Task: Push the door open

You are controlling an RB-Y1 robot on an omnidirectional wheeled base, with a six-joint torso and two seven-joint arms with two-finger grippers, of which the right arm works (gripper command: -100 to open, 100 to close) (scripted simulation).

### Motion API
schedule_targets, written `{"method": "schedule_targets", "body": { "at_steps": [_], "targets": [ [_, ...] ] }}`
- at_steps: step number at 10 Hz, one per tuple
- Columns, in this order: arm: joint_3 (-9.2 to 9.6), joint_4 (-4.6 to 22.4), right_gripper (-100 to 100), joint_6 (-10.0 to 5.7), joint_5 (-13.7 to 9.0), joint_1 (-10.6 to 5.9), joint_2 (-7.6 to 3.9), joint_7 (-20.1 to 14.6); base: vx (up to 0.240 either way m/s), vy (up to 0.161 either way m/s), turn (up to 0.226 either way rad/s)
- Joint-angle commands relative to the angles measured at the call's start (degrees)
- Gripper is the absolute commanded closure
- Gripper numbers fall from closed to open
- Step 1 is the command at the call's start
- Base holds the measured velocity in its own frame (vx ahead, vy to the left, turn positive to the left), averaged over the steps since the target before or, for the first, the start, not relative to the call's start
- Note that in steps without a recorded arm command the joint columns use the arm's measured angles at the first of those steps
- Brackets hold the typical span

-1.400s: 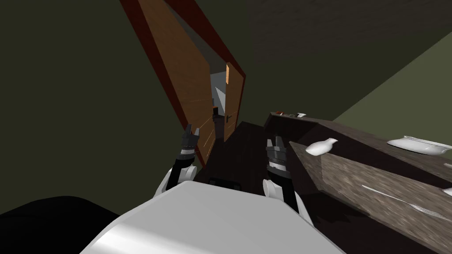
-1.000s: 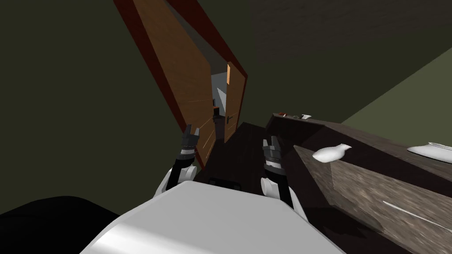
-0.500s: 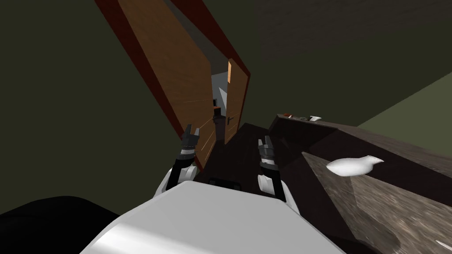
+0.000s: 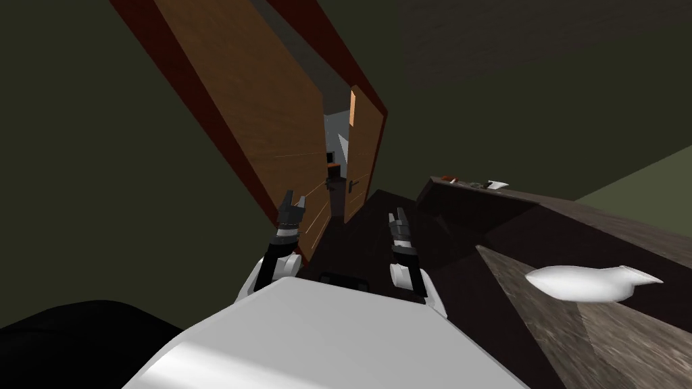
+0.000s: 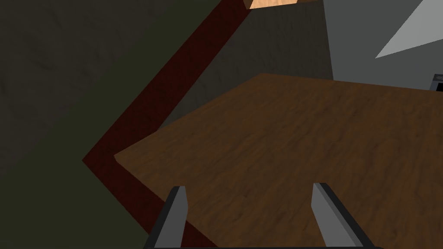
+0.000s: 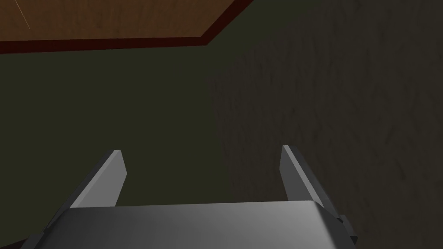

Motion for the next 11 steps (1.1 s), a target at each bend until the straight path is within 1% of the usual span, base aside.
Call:
{"method": "schedule_targets", "body": {
  "at_steps": [1, 2, 3, 6, 7, 9, 10, 11],
  "targets": [
    [0.47, 1.7, -100, 0.08, 0.2, -1.21, -0.3, -0.5, 0.119, -0.09, 0.088],
    [0.68, 2.5, -100, 0.06, 0.2, -1.78, -0.43, -0.7, 0.092, -0.073, 0.059],
    [1.1, 4.3, -100, 0.01, 0.4, -2.92, -0.68, -1.1, 0.124, -0.065, 0.099],
    [1.79, 7.1, -100, -0.08, 0.6, -4.77, -0.99, -1.8, 0.118, -0.063, 0.062],
    [2.25, 9.1, -100, -0.14, 0.7, -6.03, -1.18, -2.2, 0.103, -0.082, 0.104],
    [2.72, 11.0, -100, -0.2, 0.9, -7.29, -1.37, -2.7, 0.124, -0.081, 0.083],
    [3.2, 13.0, -100, -0.26, 1.1, -8.59, -1.53, -3.1, 0.092, -0.077, 0.11],
    [3.45, 14.0, -100, -0.29, 1.1, -9.26, -1.59, -3.4, 0.117, -0.085, 0.088]
  ]
}}
